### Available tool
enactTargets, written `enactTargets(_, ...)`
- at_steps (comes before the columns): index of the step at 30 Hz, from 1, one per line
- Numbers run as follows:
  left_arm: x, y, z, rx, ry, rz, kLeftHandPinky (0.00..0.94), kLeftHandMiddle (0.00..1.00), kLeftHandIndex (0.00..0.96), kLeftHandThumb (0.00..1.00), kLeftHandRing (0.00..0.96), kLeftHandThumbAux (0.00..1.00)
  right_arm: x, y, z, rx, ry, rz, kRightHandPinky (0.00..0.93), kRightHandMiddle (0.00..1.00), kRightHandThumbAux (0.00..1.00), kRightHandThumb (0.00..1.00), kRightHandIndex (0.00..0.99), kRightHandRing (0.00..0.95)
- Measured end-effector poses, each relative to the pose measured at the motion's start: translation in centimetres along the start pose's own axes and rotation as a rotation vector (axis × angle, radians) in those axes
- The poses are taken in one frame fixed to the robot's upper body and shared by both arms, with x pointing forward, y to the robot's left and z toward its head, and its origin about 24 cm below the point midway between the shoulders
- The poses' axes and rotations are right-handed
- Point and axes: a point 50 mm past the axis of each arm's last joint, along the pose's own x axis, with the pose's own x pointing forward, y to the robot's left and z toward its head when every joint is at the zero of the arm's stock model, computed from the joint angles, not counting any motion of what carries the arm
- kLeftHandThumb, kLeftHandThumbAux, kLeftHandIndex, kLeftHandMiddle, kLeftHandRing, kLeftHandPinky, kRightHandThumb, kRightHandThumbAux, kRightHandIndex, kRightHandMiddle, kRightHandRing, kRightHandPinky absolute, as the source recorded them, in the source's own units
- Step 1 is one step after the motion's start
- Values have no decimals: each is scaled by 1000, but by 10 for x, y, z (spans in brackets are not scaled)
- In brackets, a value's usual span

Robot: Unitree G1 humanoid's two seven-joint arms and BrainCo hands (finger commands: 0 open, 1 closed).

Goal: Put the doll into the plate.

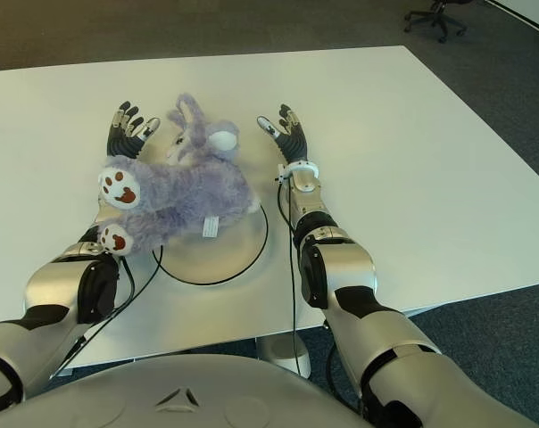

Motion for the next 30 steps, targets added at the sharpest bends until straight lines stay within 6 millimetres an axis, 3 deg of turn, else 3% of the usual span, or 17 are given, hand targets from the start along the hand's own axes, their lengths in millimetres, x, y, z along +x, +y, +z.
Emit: enactTargets(30, 0, 0, 0, 0, 0, -1, 97, 103, 9, 41, 106, 648, 0, 0, -2, -51, 21, -26, 40, 33, 602, 0, 42, 35)
